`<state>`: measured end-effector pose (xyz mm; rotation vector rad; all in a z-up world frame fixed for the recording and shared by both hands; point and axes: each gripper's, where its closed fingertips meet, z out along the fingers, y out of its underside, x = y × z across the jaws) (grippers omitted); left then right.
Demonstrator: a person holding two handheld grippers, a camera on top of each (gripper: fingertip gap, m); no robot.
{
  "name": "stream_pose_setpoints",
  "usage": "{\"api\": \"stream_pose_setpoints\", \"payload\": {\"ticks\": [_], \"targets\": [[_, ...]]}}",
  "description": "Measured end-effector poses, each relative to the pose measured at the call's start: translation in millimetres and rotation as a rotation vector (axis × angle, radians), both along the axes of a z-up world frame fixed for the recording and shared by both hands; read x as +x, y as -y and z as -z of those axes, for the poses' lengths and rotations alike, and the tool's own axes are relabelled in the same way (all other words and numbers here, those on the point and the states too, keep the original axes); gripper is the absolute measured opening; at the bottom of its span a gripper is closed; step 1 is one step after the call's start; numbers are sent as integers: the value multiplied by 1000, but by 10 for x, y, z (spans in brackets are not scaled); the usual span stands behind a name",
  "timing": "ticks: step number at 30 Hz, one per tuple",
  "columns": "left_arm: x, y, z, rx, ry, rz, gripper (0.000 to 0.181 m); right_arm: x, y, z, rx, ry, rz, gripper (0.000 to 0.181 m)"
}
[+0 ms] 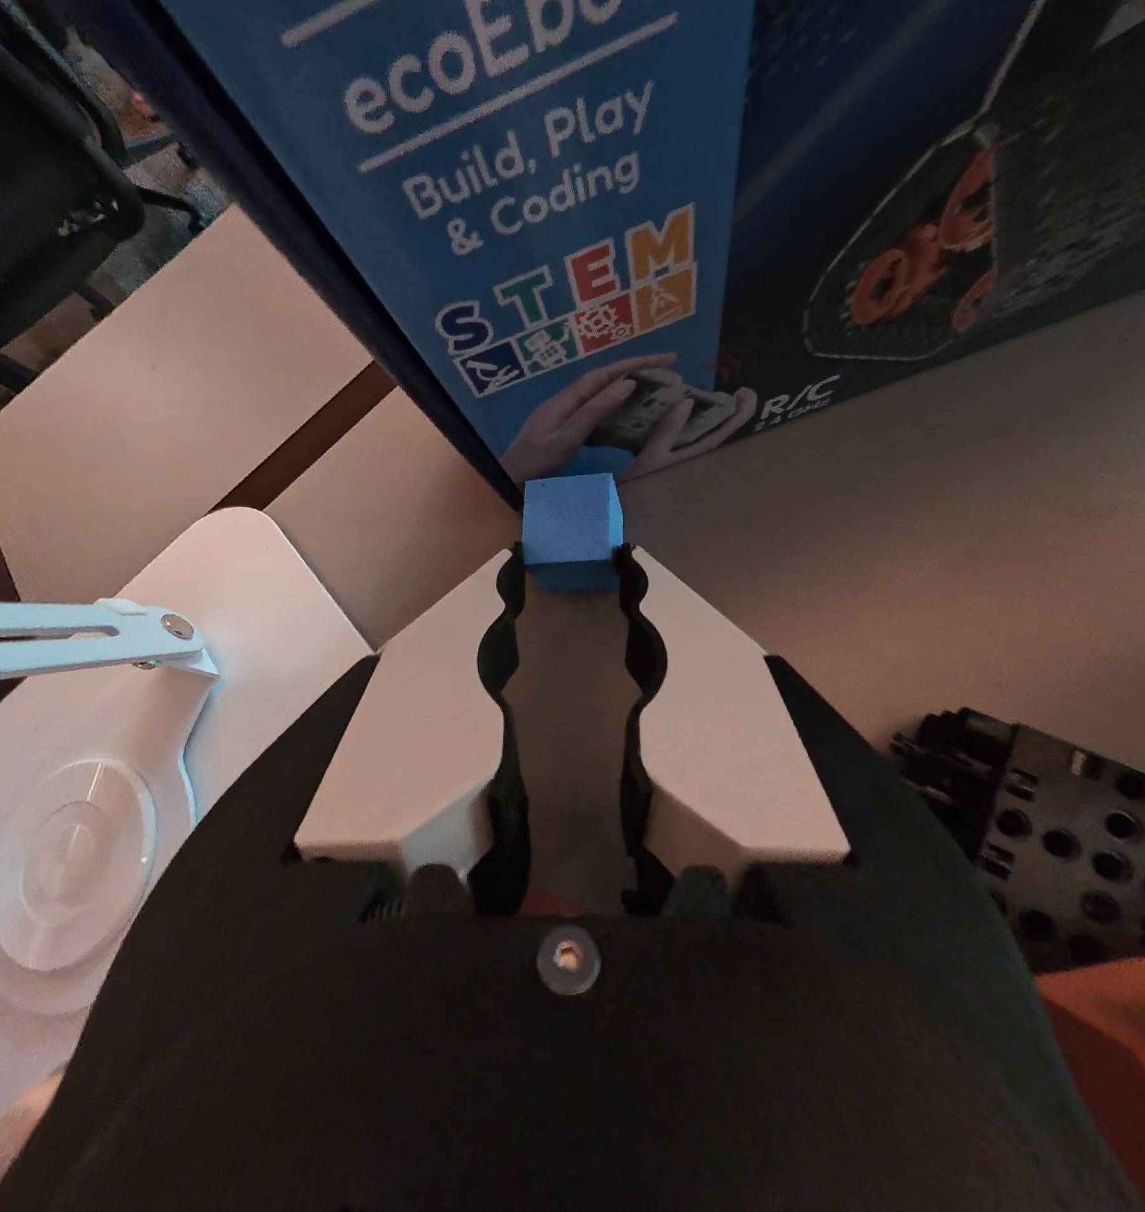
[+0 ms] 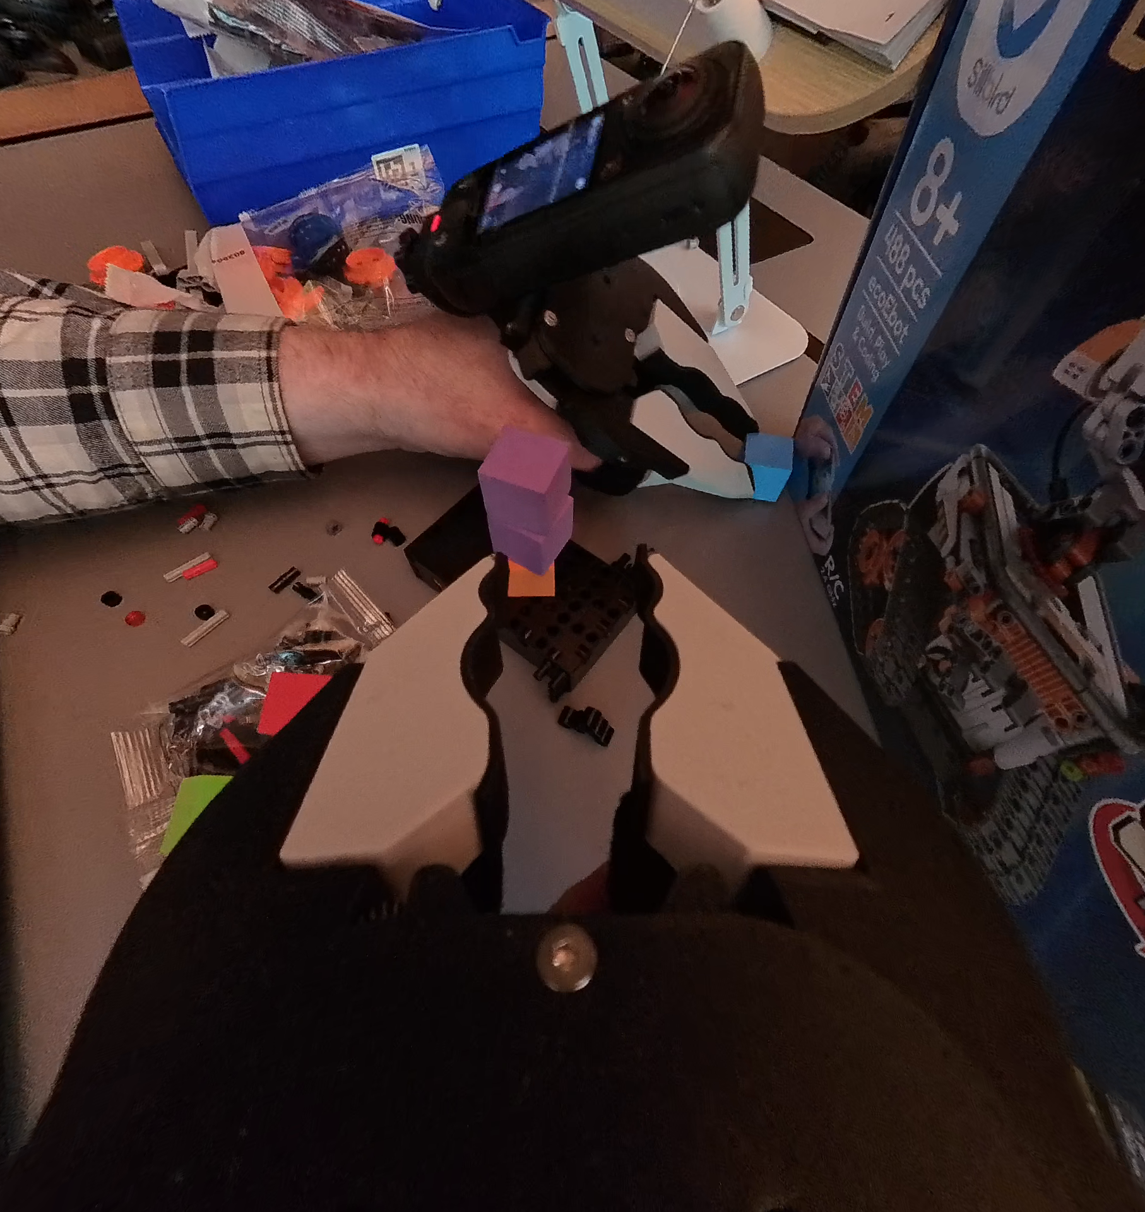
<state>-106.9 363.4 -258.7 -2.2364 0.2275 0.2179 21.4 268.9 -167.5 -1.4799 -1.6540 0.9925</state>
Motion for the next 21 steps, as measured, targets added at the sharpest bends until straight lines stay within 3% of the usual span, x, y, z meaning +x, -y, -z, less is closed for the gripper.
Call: {"api": "stream_pose_setpoints", "payload": {"ticks": [4, 13, 16, 21], "targets": [[120, 186, -246, 26, -31, 58, 27, 32, -22, -2, -1, -2, 1, 38], [501, 821, -1305, 188, 59, 221, 27, 104, -19, 6, 9, 3, -2, 37], [717, 1022, -1314, 147, 94, 307, 27, 107, -34, 18, 2, 2, 2, 36], [813, 1112, -1096, 80, 73, 337, 27, 103, -42, 48, -9, 6, 4, 36]]}}
